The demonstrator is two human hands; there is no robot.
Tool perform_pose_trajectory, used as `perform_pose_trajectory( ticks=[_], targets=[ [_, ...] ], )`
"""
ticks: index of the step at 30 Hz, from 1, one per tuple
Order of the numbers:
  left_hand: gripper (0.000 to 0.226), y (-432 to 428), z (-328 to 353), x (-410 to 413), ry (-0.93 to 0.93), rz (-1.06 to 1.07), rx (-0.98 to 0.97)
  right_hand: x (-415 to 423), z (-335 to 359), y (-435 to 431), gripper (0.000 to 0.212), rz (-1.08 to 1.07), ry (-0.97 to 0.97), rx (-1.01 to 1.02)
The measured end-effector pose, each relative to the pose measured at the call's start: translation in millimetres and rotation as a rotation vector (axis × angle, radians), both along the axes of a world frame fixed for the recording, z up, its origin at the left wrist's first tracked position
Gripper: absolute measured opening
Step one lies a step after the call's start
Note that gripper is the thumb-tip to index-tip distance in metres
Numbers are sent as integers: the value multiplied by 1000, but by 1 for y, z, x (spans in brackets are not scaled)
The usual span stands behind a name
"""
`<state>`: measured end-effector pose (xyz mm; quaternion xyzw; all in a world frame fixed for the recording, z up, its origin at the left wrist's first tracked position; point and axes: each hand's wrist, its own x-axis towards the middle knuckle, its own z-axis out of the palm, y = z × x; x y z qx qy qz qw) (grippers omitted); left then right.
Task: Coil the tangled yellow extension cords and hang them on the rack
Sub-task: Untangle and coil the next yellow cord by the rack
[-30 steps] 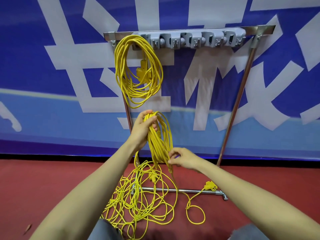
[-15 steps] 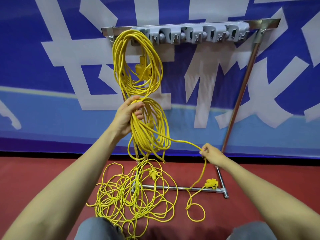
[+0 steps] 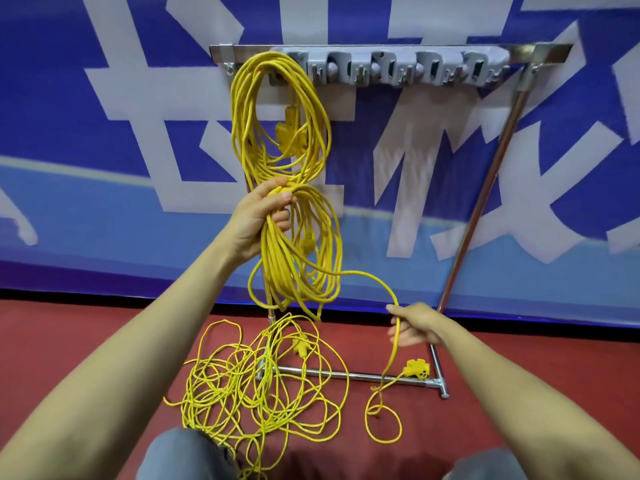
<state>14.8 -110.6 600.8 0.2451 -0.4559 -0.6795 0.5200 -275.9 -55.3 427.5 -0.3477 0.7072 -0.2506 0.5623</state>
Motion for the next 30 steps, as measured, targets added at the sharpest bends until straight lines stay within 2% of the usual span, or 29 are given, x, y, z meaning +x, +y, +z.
perform_pose_trajectory(
  ticks=[4, 8, 11, 14, 19, 22, 24, 26, 28, 30],
  targets=[
    [24, 5, -24, -13, -190, 82, -108, 21, 46, -15, 16, -261, -408, -74],
    [27, 13, -54, -23, -373, 151, -177, 48, 94, -27, 23, -399, -829, -58],
    [25, 24, -71, -31, -368, 158, -148, 66, 112, -33, 22, -562, -1095, -2],
    [23, 34, -87, -40, -328, 149, -101, 79, 114, -37, 25, -680, -1181, 2],
    [20, 39, -95, -40, -274, 98, -8, 86, 104, -45, 39, -761, -1146, -79],
    [24, 40, -91, -38, -239, 49, 25, 81, 106, -42, 39, -805, -1169, -118],
    [25, 41, -87, -38, -215, 46, 24, 83, 109, -37, 40, -761, -1173, -133],
    [26, 40, -82, -41, -163, 84, 37, 89, 109, -30, 39, -596, -1063, -105],
    [27, 36, -77, -44, -115, 143, 67, 97, 104, -16, 25, -293, -760, -124],
    [27, 31, -74, -45, -93, 185, 73, 100, 101, 0, 19, 34, -462, -225]
  ],
)
